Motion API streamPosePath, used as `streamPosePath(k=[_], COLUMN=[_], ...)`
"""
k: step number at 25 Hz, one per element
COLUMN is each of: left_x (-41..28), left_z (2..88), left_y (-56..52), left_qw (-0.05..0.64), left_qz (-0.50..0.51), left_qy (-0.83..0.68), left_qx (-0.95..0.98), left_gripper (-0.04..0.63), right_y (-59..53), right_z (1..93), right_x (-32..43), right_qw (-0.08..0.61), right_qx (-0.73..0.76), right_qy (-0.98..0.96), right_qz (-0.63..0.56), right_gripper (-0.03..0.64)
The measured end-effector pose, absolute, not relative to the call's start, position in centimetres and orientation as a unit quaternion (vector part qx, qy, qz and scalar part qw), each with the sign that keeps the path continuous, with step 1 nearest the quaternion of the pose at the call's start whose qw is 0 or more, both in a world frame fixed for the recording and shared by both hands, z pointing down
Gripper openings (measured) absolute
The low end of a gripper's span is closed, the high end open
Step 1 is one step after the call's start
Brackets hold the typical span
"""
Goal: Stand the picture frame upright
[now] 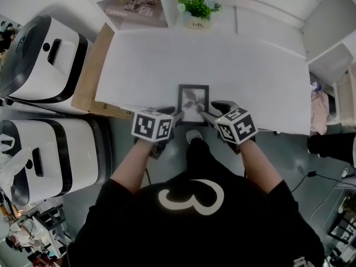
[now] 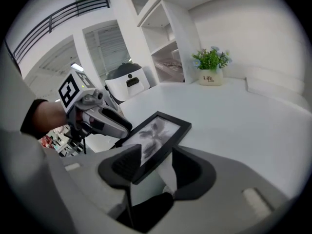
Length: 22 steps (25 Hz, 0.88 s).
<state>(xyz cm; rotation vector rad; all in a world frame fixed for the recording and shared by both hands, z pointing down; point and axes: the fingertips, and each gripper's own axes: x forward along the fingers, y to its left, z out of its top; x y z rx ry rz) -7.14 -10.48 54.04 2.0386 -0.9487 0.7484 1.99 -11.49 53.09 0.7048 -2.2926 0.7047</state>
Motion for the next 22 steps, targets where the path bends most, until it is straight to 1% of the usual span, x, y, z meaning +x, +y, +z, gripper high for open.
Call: streamPosePath(k=[3, 7, 9, 13, 17, 20, 22], left_x=[-7.6, -8.0, -8.2, -7.8, -7.4, -7.1, -6.9], left_z=[53.8, 54.0, 54.4, 55.1, 55.6, 55.6, 55.5], left_y=[-9.5, -8.1, -8.1, -8.2, -8.8, -9.2, -9.5], left_qw=[0.428, 0.504, 0.529, 0.553, 0.577, 0.588, 0.590], left_qz=[0.247, 0.175, 0.152, 0.143, 0.129, 0.122, 0.121], left_qy=[-0.338, -0.293, -0.288, -0.271, -0.255, -0.244, -0.238], left_qx=[0.800, 0.794, 0.783, 0.775, 0.765, 0.761, 0.762], left_gripper=[0.155, 0.155, 0.155, 0.155, 0.155, 0.152, 0.135], right_y=[-9.9, -7.4, -6.8, -6.8, -7.3, -7.8, -8.1], right_z=[52.8, 53.0, 53.8, 54.8, 55.3, 55.4, 55.5], right_x=[3.1, 3.5, 3.5, 3.2, 2.3, 1.9, 1.8], right_qw=[0.284, 0.207, 0.178, 0.139, 0.109, 0.098, 0.097], right_qx=[0.259, 0.238, 0.233, 0.226, 0.214, 0.214, 0.217], right_qy=[-0.860, -0.832, -0.811, -0.783, -0.765, -0.760, -0.759], right_qz=[0.335, 0.456, 0.507, 0.563, 0.597, 0.605, 0.607], right_gripper=[0.196, 0.196, 0.196, 0.196, 0.183, 0.155, 0.126])
